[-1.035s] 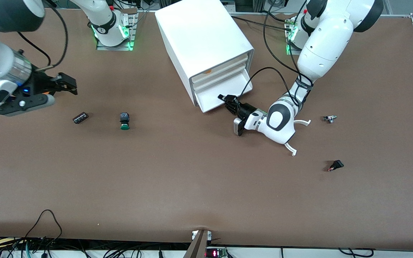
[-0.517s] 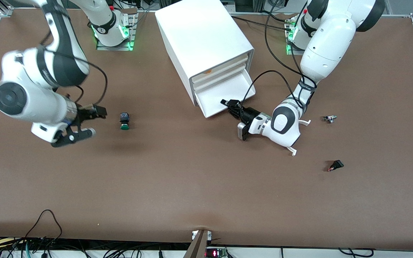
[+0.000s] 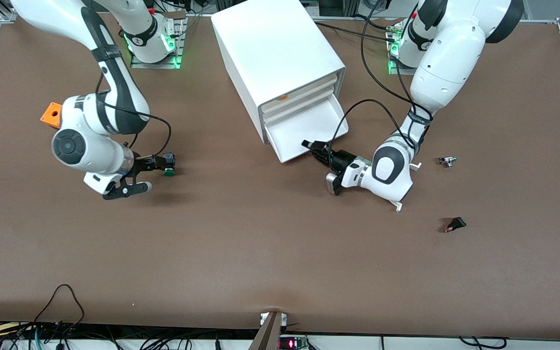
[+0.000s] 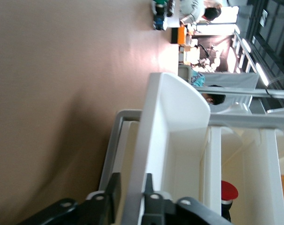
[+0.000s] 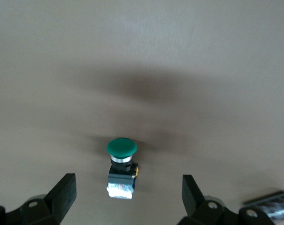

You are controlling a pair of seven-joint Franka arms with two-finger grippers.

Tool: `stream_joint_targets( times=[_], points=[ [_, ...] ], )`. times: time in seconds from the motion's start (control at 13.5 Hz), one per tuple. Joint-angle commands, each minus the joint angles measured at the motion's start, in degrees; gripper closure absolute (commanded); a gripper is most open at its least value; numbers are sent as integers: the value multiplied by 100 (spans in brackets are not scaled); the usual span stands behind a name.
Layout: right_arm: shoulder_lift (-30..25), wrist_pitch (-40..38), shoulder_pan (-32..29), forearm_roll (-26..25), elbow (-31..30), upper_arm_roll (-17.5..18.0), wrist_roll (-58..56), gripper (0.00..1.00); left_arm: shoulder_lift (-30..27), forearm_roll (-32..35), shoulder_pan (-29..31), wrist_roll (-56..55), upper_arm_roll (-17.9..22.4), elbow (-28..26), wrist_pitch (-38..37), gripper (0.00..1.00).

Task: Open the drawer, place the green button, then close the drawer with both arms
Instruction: 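Lower the right gripper and grasp the green-capped push button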

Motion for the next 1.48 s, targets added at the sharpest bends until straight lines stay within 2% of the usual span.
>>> stream_joint_targets(
  times=[0.0,0.15,0.37,0.52,0.74,0.89,0.96,1.11,1.33,1.4],
  points=[
    [-318,1000,29,69,-974,291,596,0,58,-64,-15,-660,47,122,32,0],
    [-292,1302,38,69,-1169,406,843,0,-12,251,81,-1459,55,244,-345,0],
    [-274,1548,73,34,-1441,415,835,1,-30,875,581,-2490,47,675,-1267,0],
    [-283,1558,73,17,-1468,415,765,1,-56,1550,985,-2527,47,964,-1463,0],
    [-300,1558,73,8,-1503,406,739,1,-161,3078,1249,-2465,47,1781,-1445,0],
    [-274,1663,73,-27,-1591,406,738,4,-197,3695,1636,-2483,3,2159,-1724,0],
    [-266,1707,73,-45,-1626,398,712,8,-197,4142,1646,-2474,37,2483,-2005,0],
    [-248,1882,65,-45,-1723,371,581,10,-214,5161,1733,-2448,29,3064,-2210,0],
    [-230,1944,65,-45,-1758,354,510,22,-547,5595,2120,-2194,38,3111,-2237,0],
    [-230,1962,56,-45,-1758,354,501,25,-757,5927,2112,-2202,3,3111,-2210,0]
  ],
)
